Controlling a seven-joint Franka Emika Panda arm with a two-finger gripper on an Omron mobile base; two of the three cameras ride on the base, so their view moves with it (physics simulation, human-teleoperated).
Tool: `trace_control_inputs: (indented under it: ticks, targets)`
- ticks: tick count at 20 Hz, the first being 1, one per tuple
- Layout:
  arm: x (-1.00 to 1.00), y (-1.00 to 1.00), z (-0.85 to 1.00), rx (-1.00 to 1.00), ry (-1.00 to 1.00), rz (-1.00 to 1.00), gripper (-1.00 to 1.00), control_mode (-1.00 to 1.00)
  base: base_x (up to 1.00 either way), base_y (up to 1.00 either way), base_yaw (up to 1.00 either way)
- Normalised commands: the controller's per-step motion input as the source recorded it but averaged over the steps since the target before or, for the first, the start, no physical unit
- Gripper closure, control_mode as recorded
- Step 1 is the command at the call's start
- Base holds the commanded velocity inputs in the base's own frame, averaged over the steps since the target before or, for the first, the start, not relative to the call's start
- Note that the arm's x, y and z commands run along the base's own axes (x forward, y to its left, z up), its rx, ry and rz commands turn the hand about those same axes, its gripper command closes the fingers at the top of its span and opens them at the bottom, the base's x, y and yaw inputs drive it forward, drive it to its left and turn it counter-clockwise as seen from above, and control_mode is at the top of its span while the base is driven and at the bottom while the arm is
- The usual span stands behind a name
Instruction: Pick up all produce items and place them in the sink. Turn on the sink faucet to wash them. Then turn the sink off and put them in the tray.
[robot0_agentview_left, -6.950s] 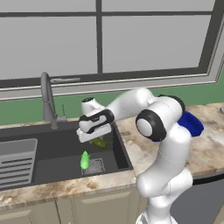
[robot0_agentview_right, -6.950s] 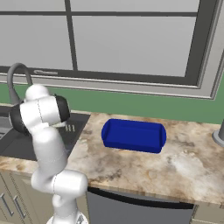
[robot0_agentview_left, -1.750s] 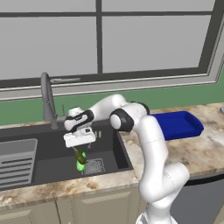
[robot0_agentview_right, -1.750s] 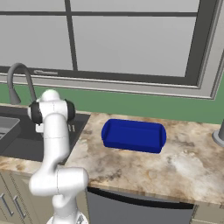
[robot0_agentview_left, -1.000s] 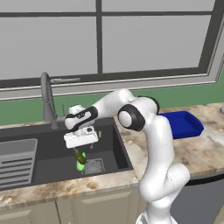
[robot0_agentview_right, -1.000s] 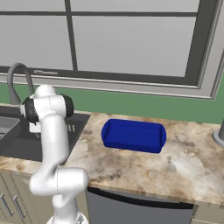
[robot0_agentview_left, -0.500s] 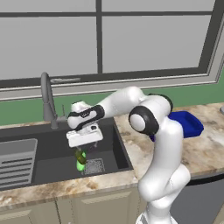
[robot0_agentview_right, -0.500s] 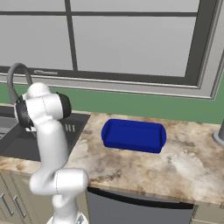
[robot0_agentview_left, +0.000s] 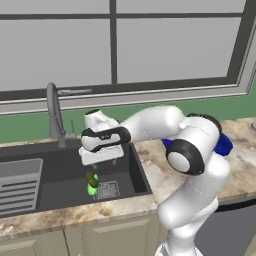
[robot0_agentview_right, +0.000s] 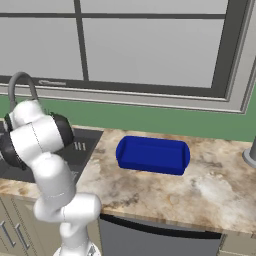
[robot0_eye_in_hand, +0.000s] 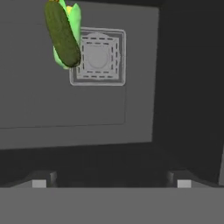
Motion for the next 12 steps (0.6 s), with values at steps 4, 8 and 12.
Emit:
trace_control_inputs:
  ticks: [4,8,12]
  targets:
    - [-0.33,-0.20,0.46,0.01,-0.21,0.01,-1.00,-1.00,0.00,0.00,0.00]
    - [-0.13,-0.03,0.60,0.00,-0.21,0.10,-1.00,-1.00,0.00,0.00,0.00]
    - [-0.07,0.00,0.56,0.00,-0.18,0.16,-1.00,-1.00,0.00,0.00,0.00]
